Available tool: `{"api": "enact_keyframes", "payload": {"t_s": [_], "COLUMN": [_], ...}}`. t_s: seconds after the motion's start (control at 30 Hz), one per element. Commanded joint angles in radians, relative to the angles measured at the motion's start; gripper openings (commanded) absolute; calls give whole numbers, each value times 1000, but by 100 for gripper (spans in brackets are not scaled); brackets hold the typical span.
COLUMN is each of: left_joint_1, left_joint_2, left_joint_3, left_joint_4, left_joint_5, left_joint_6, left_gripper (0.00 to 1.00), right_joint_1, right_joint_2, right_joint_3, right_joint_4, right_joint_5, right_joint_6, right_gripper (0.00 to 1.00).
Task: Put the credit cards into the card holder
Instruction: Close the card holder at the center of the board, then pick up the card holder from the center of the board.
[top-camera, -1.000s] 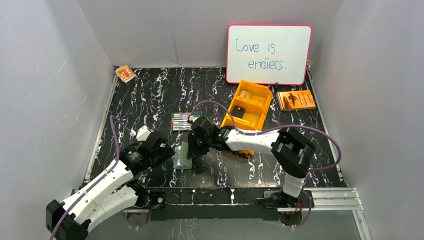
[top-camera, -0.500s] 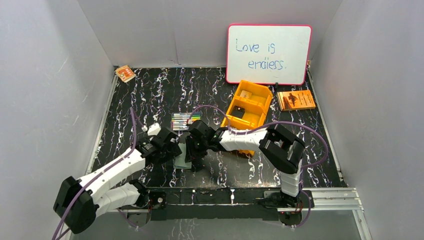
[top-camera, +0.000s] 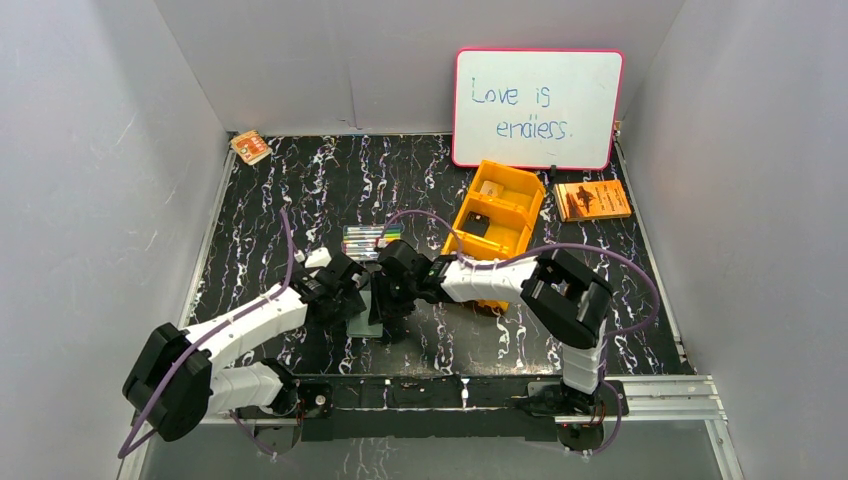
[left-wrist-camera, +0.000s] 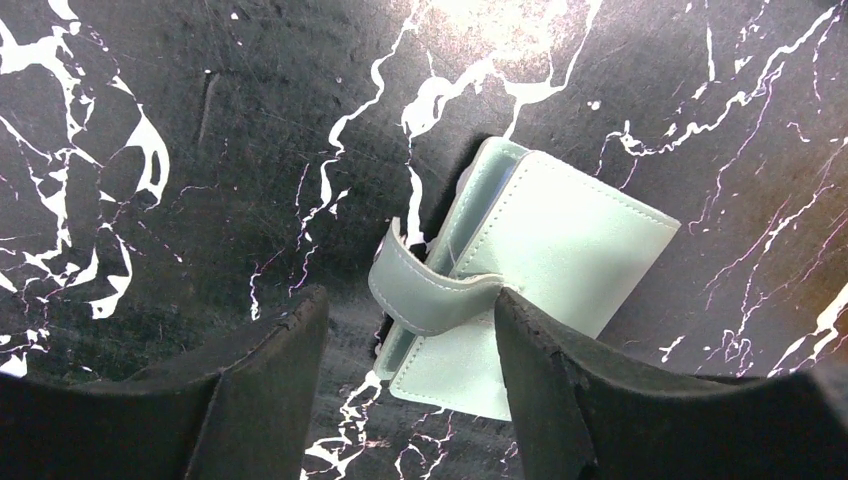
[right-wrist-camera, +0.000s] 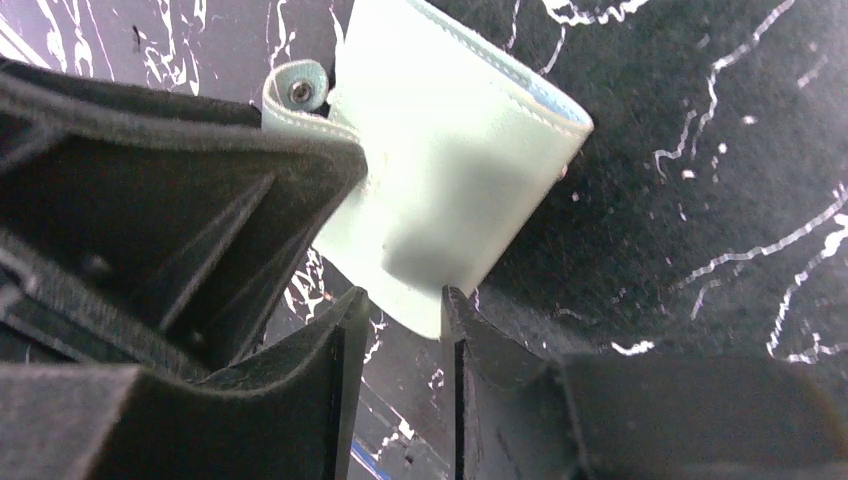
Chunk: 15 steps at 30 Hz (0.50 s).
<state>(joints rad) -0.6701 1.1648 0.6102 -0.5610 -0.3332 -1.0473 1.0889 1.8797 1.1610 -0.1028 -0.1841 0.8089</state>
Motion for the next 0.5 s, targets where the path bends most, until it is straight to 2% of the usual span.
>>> {"api": "enact_keyframes", "payload": {"t_s": [0.0, 0.23, 0.47], "left_joint_1": [6, 8, 8], "left_joint_2": [13, 16, 11], "left_joint_3": [-26, -64, -111], "left_joint_4": [-11, -16, -24], "left_joint_5": [-28, -38, -57], "left_joint_6": [-4, -37, -83], "left_gripper": [58, 51, 44], "right_joint_1": [3, -1, -11], "right_joint_2": [-103, -199, -208], "right_joint_3": [-38, -145, -216], "right_joint_4": [9, 41, 151], "right_joint_5": [31, 81, 46], "right_joint_6": [9, 51, 116], "right_gripper": [43, 52, 62]}}
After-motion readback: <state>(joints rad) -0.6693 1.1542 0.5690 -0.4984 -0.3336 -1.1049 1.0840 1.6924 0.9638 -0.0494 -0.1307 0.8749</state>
